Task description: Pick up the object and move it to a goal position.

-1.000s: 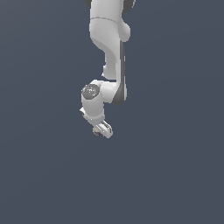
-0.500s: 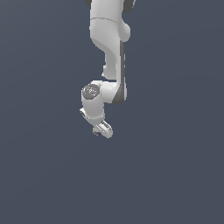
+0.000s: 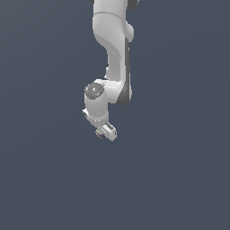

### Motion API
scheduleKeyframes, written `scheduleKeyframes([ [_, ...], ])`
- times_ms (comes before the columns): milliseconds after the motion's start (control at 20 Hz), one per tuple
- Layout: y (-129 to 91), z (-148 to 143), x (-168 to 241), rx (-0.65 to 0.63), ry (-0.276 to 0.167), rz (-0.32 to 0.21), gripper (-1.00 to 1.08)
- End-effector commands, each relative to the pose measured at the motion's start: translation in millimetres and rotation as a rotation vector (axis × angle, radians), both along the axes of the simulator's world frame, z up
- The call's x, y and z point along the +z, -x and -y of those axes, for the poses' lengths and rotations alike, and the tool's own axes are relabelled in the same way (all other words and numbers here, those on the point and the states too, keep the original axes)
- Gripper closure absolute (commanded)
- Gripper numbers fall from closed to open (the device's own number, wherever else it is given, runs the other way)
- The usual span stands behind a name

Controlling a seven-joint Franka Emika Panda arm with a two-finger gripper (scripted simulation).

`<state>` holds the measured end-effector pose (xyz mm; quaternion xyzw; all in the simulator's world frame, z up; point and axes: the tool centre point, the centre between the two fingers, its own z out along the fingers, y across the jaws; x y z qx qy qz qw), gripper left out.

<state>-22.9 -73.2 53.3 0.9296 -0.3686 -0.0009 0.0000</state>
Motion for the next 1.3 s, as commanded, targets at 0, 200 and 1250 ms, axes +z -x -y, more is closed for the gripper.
scheduleKeyframes([
  [0,-1,-4,13,0.0,0.0,0.002,1.08],
  [200,-3,-14,41,0.0,0.0,0.002,1.08],
  [1250,-17,-88,266,-0.002,0.003,0.002,1.08],
])
